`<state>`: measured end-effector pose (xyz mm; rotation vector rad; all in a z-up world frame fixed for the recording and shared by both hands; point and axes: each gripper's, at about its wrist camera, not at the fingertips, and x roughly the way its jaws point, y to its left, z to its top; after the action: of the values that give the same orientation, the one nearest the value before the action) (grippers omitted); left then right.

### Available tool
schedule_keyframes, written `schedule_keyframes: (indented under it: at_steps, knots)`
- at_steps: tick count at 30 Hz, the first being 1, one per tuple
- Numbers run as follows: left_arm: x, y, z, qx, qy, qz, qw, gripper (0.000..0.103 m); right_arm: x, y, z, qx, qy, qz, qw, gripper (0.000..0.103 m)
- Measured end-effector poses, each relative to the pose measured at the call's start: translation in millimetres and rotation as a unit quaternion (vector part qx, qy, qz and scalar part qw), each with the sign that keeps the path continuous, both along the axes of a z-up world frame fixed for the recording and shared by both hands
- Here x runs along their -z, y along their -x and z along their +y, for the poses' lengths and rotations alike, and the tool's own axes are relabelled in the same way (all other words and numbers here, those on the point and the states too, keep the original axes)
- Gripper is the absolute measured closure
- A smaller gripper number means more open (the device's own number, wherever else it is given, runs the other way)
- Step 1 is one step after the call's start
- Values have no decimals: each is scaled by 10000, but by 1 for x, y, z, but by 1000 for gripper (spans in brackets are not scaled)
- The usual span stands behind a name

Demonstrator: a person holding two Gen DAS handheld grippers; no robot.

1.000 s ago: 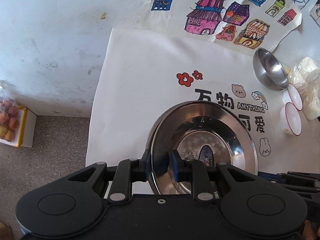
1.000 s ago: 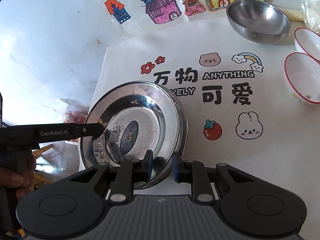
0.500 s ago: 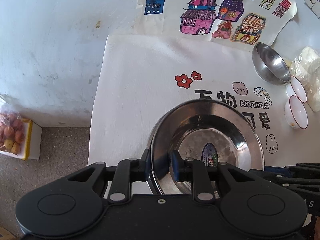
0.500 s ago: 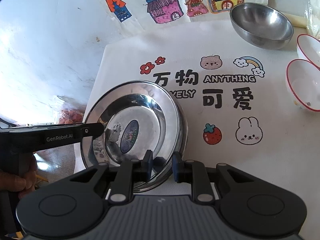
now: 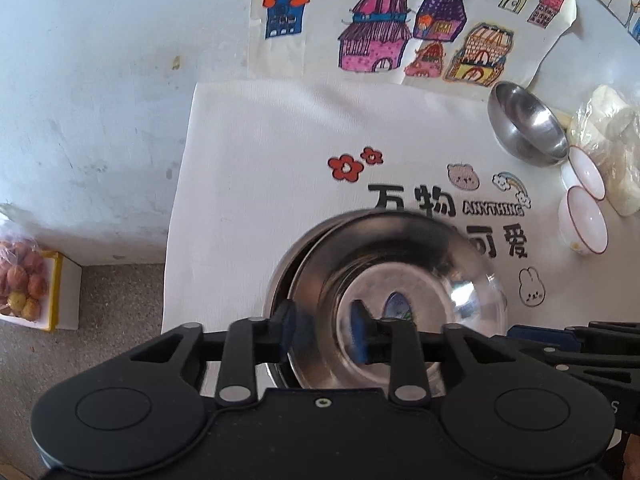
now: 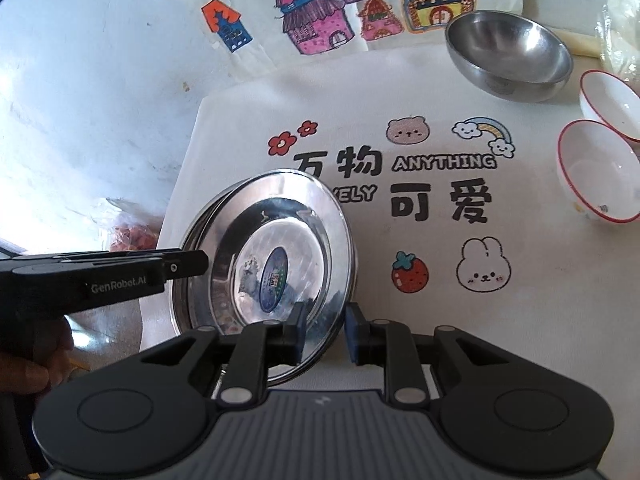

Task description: Organize plates and bowls

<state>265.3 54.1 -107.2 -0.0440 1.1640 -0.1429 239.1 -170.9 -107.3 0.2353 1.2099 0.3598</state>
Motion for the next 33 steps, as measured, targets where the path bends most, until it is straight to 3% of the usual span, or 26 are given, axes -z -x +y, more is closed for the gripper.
schedule_keyframes:
  at_steps: [4,6,8,10,12,16,19,25,29,33]
  knots:
    - [-7,-2,-7,33,-61,-97,9999,38,-6,3,-4,64,-16,-148,9999,68]
    - [-10,-4,-12,33,-68,-146,9999,32,-8,4,-8,80,-17,-213,9997,68]
    - [-13,-5,-15,10,-57,-177,9998,23,-9,6,-12,115,-30,-256,9996,61]
    - [-14,-7,-19,-5,11,-208,9998,7,-10,6,-17,162,-32,-297,9994,49]
    - [-15,-8,-23,44,145,-315,9994,1,-11,8,-23,225,-32,-333,9992,38]
    - [-15,-12,-36,174,128,-333,9992,1,-12,10,-36,333,-43,-421,9985,14]
    - [-16,-12,-48,236,131,-451,9986,1,-12,12,-48,378,-119,-484,9980,3]
    - [-22,-21,-79,184,281,-693,9970,1,-23,13,-76,370,-82,-871,9955,0]
    - [-26,-25,-100,-85,440,-1092,9930,1,-26,8,-97,348,134,-1125,9930,0]
    - [-24,-37,-125,-286,478,-1168,9916,1,-28,-2,-123,355,380,-1334,9897,0]
